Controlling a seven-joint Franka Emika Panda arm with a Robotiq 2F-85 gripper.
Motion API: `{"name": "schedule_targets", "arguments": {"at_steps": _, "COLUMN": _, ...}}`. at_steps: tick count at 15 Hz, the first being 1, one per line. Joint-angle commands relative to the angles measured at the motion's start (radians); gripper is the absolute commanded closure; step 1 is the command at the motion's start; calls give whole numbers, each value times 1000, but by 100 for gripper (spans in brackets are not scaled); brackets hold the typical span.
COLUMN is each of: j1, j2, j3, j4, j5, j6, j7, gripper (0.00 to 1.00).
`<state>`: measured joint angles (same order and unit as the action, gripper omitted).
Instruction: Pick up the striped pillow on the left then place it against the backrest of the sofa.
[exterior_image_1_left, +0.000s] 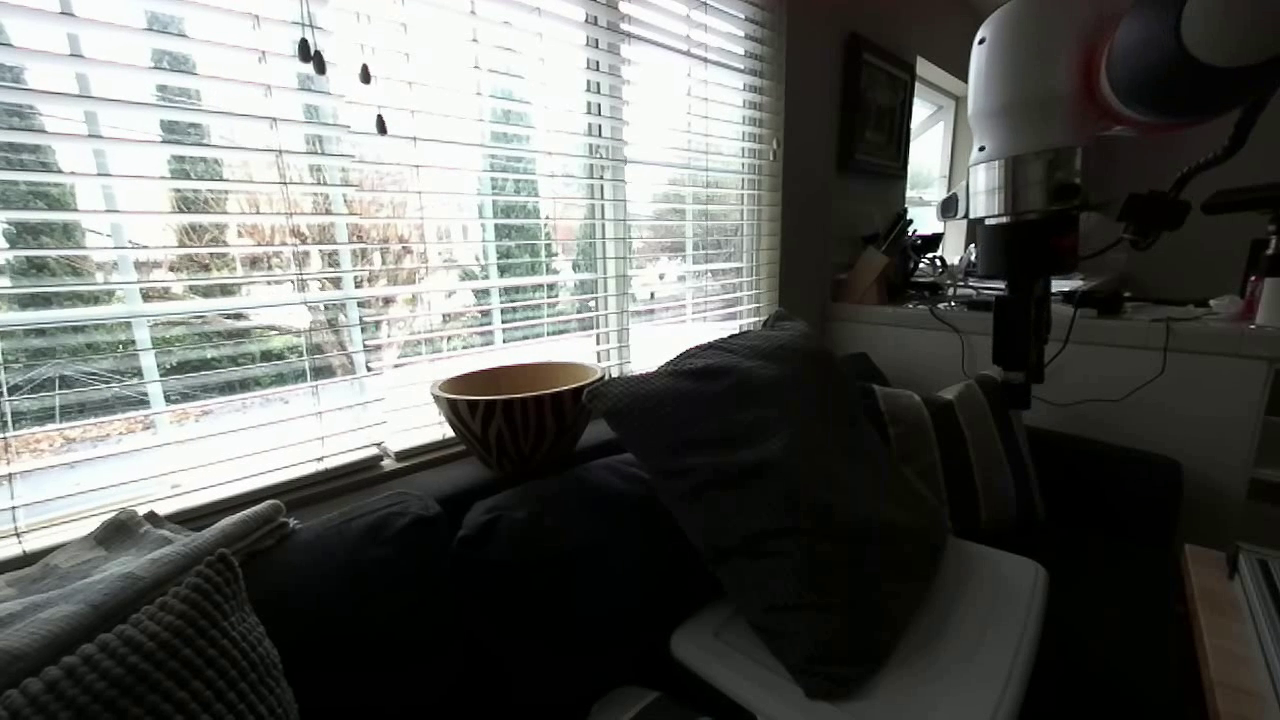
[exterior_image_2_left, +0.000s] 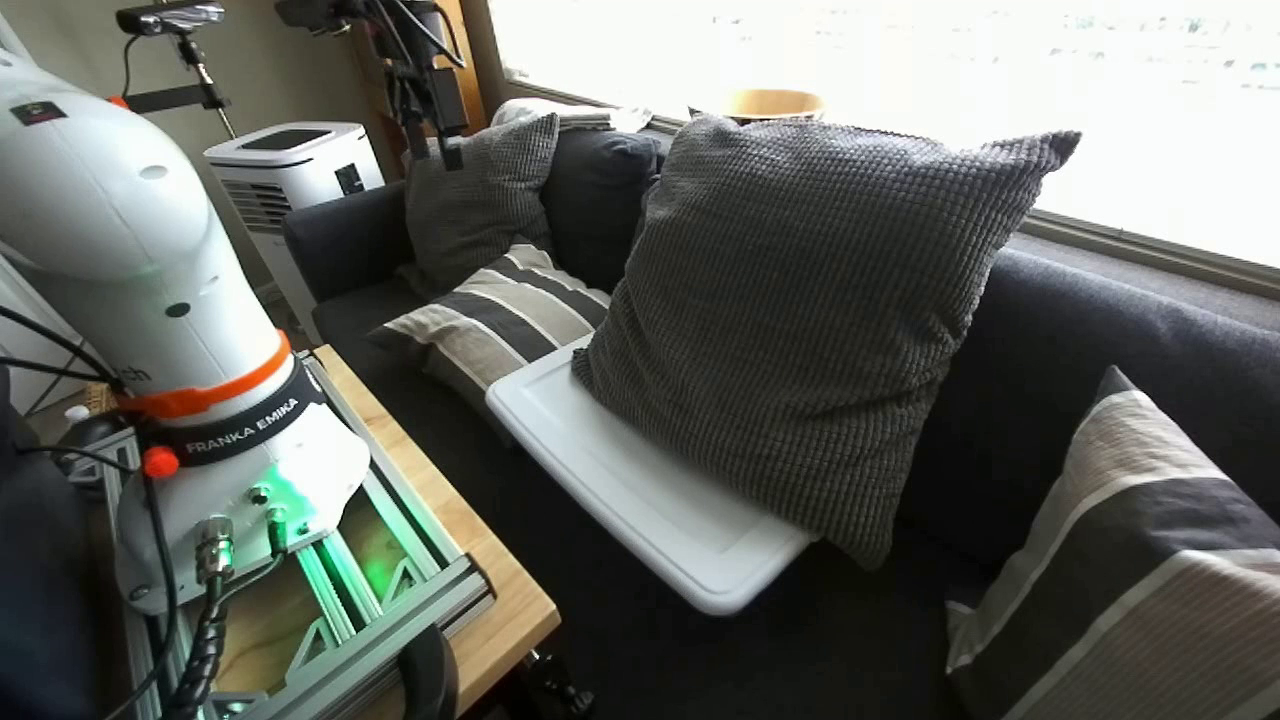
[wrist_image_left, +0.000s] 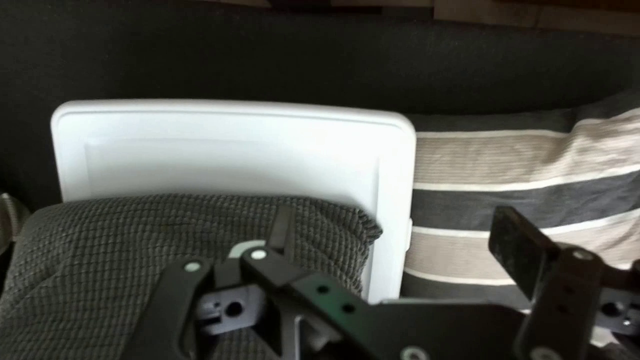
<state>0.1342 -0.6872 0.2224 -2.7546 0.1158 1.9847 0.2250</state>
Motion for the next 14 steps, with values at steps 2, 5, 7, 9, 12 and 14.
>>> {"name": "schedule_targets", "arguments": {"at_steps": 2, "j1": 126, "j2": 252, "j3": 85, "j4": 58, "j5": 127, "j6": 114, "j7": 15, "gripper": 0}}
{"name": "schedule_targets", "arguments": {"at_steps": 5, "j1": 207, "j2": 394, "j3": 108, "j4": 82, "j5": 156, "j6": 310, "j7": -92, "gripper": 0}}
{"name": "schedule_targets", "arguments": {"at_steps": 7, "j1": 237, "j2": 515, "j3": 120, "j4": 133, "j5": 136, "j6": 405, "j7": -157, "gripper": 0}}
{"name": "schedule_targets", "arguments": {"at_steps": 9, "j1": 242, "j2": 630, "j3": 123, "j4": 198, "j5": 90, "j6": 453, "j7": -227, "gripper": 0}}
{"name": "schedule_targets", "arguments": {"at_steps": 12, "j1": 226, "j2": 779, "j3": 109, "j4": 315, "j5": 31, "j6": 468, "j7": -371, "gripper": 0}}
{"name": "schedule_targets", "arguments": {"at_steps": 14, "j1": 203, "j2": 868, "j3": 99, "j4": 401, "j5": -10, "j6": 454, "j7": -483, "gripper": 0}}
